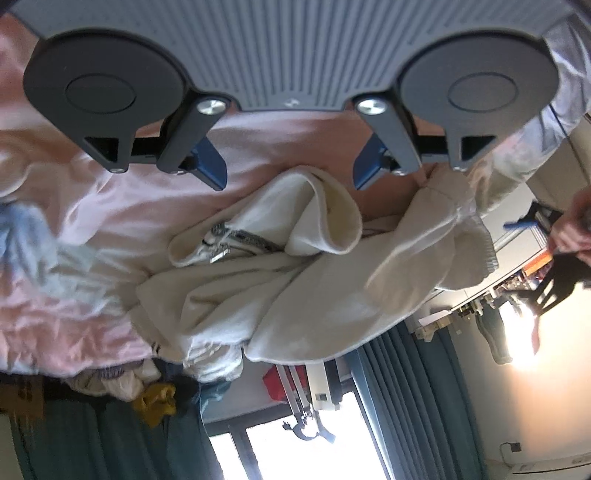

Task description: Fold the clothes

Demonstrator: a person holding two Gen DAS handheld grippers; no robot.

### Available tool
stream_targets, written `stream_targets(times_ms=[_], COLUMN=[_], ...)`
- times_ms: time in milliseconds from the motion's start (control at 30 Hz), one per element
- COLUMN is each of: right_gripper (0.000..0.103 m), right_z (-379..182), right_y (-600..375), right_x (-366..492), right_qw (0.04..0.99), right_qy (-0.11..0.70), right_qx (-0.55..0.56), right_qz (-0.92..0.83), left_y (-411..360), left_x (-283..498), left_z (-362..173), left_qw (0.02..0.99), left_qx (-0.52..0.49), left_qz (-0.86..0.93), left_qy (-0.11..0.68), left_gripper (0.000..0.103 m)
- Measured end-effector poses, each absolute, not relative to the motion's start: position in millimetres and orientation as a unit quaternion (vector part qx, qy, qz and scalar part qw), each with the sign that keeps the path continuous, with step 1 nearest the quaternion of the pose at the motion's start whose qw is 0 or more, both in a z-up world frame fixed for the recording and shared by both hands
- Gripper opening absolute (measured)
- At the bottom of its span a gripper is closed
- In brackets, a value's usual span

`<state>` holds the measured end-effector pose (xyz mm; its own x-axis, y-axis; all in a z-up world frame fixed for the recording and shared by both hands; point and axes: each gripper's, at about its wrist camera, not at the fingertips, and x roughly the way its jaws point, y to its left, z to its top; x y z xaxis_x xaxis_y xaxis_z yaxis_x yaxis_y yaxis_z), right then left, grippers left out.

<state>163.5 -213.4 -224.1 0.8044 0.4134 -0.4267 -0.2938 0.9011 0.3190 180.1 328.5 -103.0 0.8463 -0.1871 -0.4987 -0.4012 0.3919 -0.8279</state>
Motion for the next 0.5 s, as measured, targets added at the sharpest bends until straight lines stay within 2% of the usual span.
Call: stream_targets(times_ms=[167,400,500], right_gripper=[0.078,0.078,0.078], right_z=[-212,-208,-208], right_y=[-218,-230,-235], right_x=[146,142,141], right_qw=[0.949,0.950,0.949], right_qy=[0.238,0.238,0.237], right_qx=[0.111,0.124,0.135], right_qz=[0.177,0.162,0.157], left_y=[272,178,152], left_x=[143,142,159], left_z=[-115,-139,-155], left_qw=[0.735,0.696,0.699], left_qx=[-0.583,-0.613,-0.609], left_qz=[0.059,-0.010,-0.019], left_qy=[0.340,0.374,0.374], left_gripper=[0.101,0.101,0.098])
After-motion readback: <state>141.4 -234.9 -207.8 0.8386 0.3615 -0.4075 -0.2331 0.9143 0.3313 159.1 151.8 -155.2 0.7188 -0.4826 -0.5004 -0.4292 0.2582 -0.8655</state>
